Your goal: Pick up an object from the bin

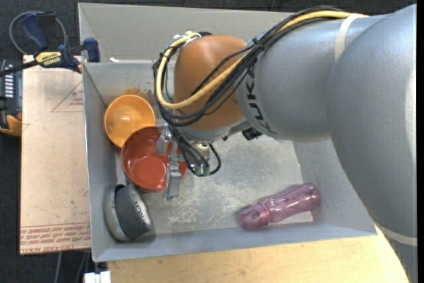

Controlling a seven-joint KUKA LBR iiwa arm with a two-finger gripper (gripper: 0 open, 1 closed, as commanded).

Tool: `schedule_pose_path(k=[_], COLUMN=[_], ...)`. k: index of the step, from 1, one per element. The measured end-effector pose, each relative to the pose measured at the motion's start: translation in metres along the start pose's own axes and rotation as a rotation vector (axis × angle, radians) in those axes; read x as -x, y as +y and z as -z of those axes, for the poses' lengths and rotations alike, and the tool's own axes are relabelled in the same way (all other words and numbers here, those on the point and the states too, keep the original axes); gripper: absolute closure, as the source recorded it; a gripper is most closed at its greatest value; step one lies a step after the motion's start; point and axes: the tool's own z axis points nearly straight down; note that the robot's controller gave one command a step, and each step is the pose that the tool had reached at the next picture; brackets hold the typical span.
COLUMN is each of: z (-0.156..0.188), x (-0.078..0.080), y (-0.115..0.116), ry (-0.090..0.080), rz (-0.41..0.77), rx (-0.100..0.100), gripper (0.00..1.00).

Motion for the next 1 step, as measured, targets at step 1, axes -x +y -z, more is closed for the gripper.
schedule_pose_path(k=[1], z=[0.0], x=[0.0], y=[0.0], ry=[0.0], rz=[0.0], rx=[0.0], gripper=[0.0])
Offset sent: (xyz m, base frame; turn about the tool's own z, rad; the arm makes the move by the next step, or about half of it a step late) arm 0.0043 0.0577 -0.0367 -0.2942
